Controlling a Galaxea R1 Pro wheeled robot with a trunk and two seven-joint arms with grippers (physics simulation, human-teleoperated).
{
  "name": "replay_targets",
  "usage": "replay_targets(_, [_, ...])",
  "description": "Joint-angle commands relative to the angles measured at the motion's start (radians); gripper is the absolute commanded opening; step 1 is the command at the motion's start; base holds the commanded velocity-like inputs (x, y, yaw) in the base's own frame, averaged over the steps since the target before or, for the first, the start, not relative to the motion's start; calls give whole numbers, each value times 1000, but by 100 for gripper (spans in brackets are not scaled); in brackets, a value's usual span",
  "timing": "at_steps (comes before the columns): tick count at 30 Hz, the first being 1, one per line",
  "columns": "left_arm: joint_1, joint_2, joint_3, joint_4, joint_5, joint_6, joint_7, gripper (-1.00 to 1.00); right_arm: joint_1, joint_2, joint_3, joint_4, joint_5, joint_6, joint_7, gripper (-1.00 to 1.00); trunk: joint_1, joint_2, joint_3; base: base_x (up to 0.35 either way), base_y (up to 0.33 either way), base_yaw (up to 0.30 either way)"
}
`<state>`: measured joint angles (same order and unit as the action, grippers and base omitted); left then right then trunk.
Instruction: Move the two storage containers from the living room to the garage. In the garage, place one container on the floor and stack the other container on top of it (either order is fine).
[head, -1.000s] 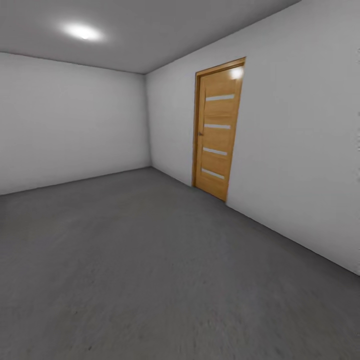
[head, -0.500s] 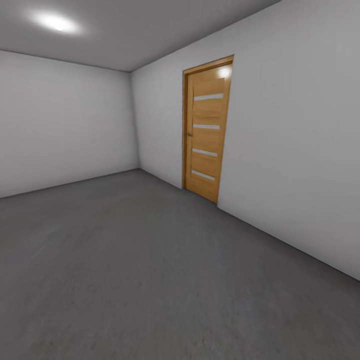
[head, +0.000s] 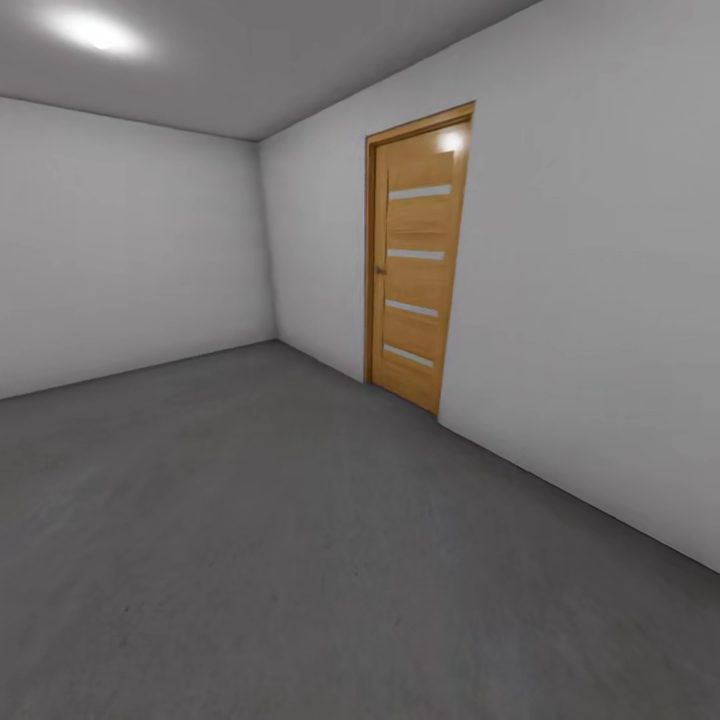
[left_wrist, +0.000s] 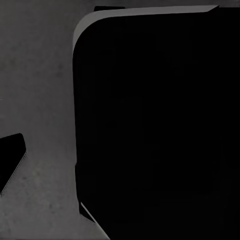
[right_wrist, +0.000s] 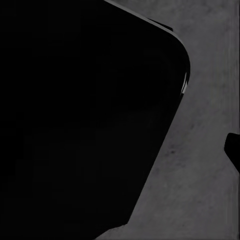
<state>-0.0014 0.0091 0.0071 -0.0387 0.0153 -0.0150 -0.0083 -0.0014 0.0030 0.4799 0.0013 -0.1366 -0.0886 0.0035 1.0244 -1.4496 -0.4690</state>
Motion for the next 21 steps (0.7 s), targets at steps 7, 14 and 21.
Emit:
replay_targets(7, [0, 0, 1, 0, 2, -2, -1, 100, 0, 1, 5, 0, -12, -1, -18, 100, 1, 0, -1, 321, 0, 0])
replay_targets(14, [0, 0, 1, 0, 2, 0, -1, 100, 0, 1, 6, 0, -120, -3, -108, 100, 1, 0, -1, 321, 0, 0])
replay_targets(21, [0, 0, 1, 0, 2, 0, -1, 100, 0, 0, 9, 0, -177, -28, -117, 100, 1, 0, -1, 321, 0, 0])
